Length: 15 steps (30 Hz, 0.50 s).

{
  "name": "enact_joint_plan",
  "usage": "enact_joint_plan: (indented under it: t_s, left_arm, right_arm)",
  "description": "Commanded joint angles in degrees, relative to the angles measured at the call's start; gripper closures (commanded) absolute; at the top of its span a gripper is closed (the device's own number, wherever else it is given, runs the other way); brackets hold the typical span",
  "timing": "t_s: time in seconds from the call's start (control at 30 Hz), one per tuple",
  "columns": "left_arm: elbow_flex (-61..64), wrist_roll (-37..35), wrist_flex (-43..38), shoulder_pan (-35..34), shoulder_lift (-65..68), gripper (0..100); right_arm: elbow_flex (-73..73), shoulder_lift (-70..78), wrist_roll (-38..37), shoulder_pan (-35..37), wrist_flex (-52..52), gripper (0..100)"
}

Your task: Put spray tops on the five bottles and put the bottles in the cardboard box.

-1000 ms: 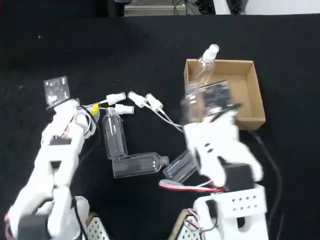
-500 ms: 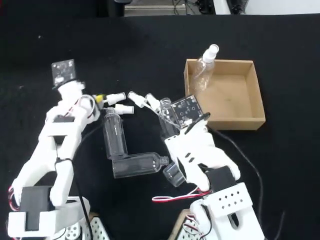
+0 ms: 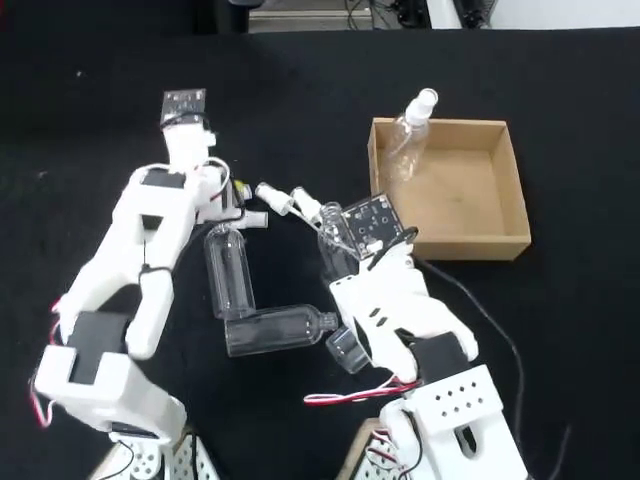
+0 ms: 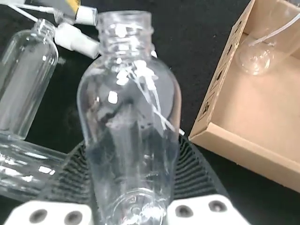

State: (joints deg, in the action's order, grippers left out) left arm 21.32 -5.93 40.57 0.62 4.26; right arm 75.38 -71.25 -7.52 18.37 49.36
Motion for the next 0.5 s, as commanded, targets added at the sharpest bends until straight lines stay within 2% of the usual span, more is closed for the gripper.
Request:
enact_joint_plan:
  t_s: [0.0, 0.1, 0.47]
  left_arm:
    - [-11.3, 0.4, 1.7, 0.7, 3.6, 76]
    - [-14.5, 0.6, 2.4, 0.7, 6.3, 76]
    - [-32.1, 0.7, 14.9, 2.1, 17.3, 76]
  right_arm:
    - [-0.4, -1.5, 0.0, 0.4, -1.4, 98.8]
    - [-0.1, -1.5, -0.1, 0.4, -1.4, 98.8]
    - [0.0, -1.5, -0.1, 0.5, -1.4, 98.8]
